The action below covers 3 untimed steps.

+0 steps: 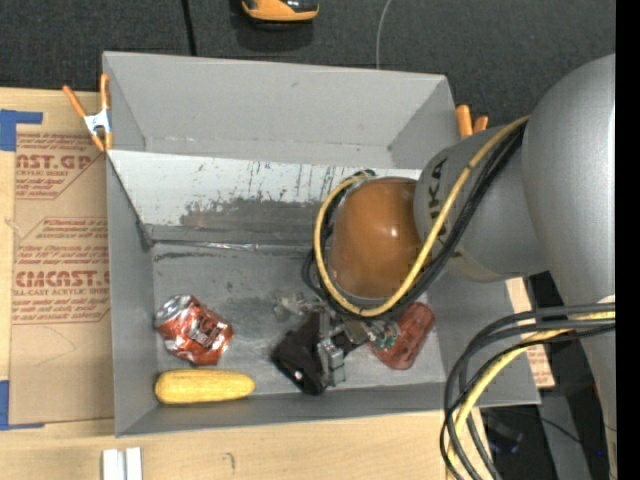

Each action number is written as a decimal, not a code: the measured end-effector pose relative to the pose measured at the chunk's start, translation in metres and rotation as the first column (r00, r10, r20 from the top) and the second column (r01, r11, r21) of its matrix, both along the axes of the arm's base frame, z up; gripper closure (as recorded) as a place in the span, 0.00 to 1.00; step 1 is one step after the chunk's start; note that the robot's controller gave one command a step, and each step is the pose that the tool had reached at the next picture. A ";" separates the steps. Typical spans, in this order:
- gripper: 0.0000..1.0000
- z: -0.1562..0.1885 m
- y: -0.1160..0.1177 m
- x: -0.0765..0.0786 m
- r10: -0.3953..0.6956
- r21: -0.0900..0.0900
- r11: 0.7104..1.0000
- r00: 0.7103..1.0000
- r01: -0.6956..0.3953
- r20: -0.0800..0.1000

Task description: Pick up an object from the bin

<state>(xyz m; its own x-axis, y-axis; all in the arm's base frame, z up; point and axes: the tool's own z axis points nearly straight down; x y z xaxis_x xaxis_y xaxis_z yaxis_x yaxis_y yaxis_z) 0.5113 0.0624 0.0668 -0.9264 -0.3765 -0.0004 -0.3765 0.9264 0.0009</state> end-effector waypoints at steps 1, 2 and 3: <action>1.00 0.003 0.001 0.000 -0.001 0.001 1.000 1.000 0.001 -0.001; 1.00 0.003 0.001 0.000 -0.001 0.001 1.000 1.000 0.001 -0.001; 1.00 0.161 -0.038 0.024 -0.065 0.000 0.998 0.998 0.065 0.006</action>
Offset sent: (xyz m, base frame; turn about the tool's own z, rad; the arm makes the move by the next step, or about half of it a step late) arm 0.0000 0.0000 0.0000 0.0000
